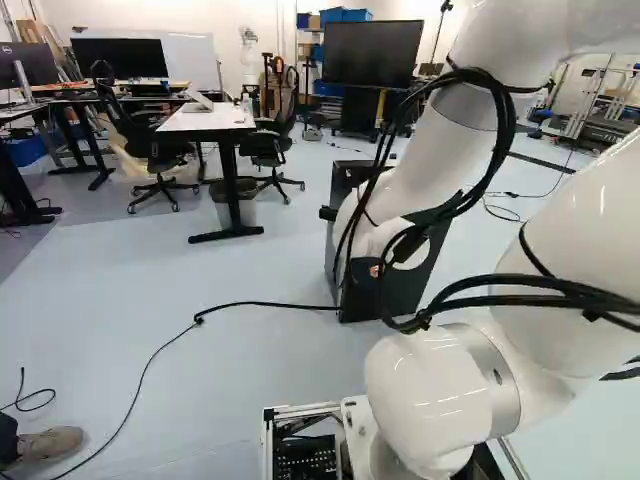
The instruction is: Open the fridge door
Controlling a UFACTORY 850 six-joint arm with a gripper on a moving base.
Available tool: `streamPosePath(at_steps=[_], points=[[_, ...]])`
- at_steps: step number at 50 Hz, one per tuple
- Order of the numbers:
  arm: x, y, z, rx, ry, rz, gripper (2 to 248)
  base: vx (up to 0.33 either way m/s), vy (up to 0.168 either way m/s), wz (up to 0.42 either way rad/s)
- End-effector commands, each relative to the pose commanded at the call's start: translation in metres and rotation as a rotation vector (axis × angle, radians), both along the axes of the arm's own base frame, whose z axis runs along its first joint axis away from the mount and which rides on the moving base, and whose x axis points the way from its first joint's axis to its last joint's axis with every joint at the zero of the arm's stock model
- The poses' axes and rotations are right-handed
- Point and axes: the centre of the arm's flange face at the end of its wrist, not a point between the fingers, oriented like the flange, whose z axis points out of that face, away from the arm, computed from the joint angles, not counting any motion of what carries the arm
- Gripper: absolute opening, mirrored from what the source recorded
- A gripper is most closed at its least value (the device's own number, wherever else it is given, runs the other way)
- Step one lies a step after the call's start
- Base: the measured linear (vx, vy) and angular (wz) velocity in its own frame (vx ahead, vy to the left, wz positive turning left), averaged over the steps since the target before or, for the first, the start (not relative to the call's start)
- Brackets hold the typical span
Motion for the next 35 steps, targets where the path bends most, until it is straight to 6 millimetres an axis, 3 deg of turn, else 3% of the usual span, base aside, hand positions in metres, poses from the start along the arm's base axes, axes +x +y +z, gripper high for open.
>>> streamPosePath(at_steps=[35], points=[[0.048, 0.021, 0.002, 0.044, 0.006, -0.046, 247, 0.000, 0.000, 0.000]])
